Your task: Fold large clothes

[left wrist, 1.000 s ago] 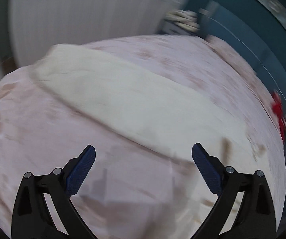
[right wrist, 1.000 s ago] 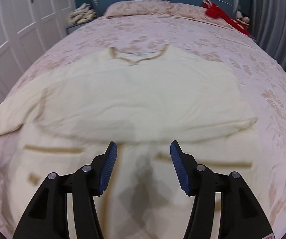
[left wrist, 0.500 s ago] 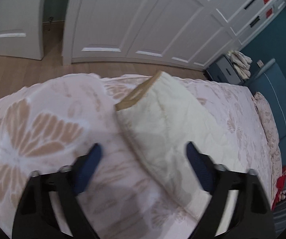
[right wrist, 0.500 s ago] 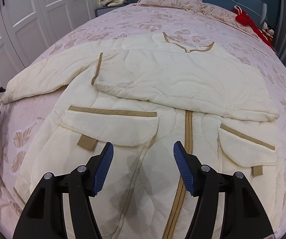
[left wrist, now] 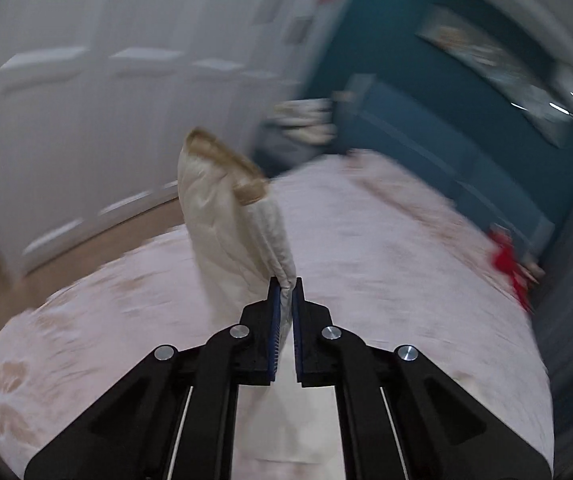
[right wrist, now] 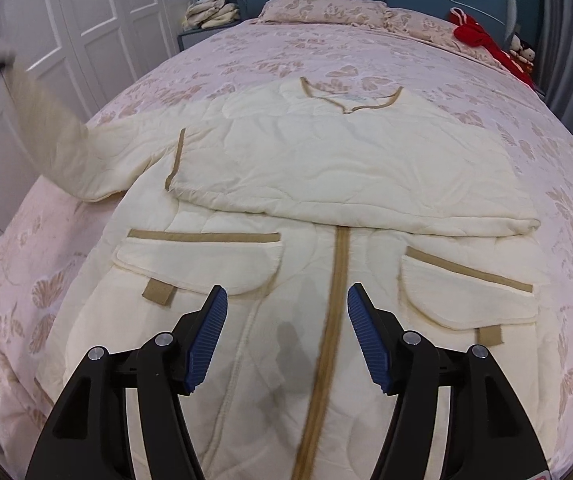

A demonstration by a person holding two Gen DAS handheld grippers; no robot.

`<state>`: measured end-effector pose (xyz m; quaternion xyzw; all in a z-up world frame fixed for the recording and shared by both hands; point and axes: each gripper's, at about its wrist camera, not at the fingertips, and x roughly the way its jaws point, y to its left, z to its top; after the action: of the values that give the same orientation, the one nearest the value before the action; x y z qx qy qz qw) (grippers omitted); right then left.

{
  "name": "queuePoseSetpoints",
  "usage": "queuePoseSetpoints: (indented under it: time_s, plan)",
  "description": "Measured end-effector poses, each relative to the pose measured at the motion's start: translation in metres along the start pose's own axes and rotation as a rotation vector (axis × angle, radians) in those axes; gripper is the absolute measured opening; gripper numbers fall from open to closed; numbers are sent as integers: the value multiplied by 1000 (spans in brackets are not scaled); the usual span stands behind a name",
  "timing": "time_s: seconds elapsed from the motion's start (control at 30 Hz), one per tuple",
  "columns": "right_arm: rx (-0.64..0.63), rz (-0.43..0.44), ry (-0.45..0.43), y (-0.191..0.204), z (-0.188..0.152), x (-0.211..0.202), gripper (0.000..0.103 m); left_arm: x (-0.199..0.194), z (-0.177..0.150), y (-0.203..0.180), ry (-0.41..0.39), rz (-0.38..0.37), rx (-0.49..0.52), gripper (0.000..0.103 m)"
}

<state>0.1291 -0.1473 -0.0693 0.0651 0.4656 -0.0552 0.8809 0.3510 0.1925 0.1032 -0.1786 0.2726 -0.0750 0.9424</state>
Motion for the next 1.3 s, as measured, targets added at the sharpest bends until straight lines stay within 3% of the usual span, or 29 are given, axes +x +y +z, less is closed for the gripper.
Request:
queuePoseSetpoints:
  time_s: [0.1, 0.23, 0.33, 0.47, 0.5, 0.53, 0.63, 0.67, 0.73, 0.77, 0.87, 1.0, 1.1, 1.3]
  plan:
    - [26, -7, -18, -17, -1, -10, 61, -16, -6, -99, 11, -169, 129, 4]
    - [78, -37, -40, -52, -2, -23, 61, -14, -50, -212, 90, -329, 278, 4]
    - [128, -66, -48, -85, -5, -31, 61, 5, -101, -270, 190, -375, 345, 4]
    - [191, -113, -49, -129, -13, -38, 62, 44, -180, -309, 342, -366, 373, 5]
    - [204, -120, -48, -138, -15, -39, 63, 54, -201, -312, 379, -365, 370, 8]
    - [220, -129, -44, -148, -18, -39, 63, 66, -224, -314, 426, -364, 363, 17]
    - [251, -148, -36, -170, -23, -39, 64, 76, -267, -297, 518, -365, 326, 42]
    - [256, -150, -37, -174, -24, -39, 65, 74, -277, -289, 537, -372, 300, 44]
    - [275, -147, -40, -185, -22, -38, 66, 65, -279, -264, 545, -382, 224, 61]
    - [283, -140, -45, -190, -19, -37, 66, 58, -278, -253, 532, -378, 188, 64]
    - [311, -121, -67, -202, -8, -30, 67, 56, -257, -192, 485, -312, 18, 66]
    - [404, -29, -73, -220, 15, -11, 67, 76, -226, -95, 452, -161, -223, 66]
    - [466, 23, -69, -230, 34, 11, 67, 91, -216, -39, 443, -107, -364, 65]
    - [559, 109, -31, -236, 57, 51, 67, 116, -216, 10, 444, -95, -542, 62]
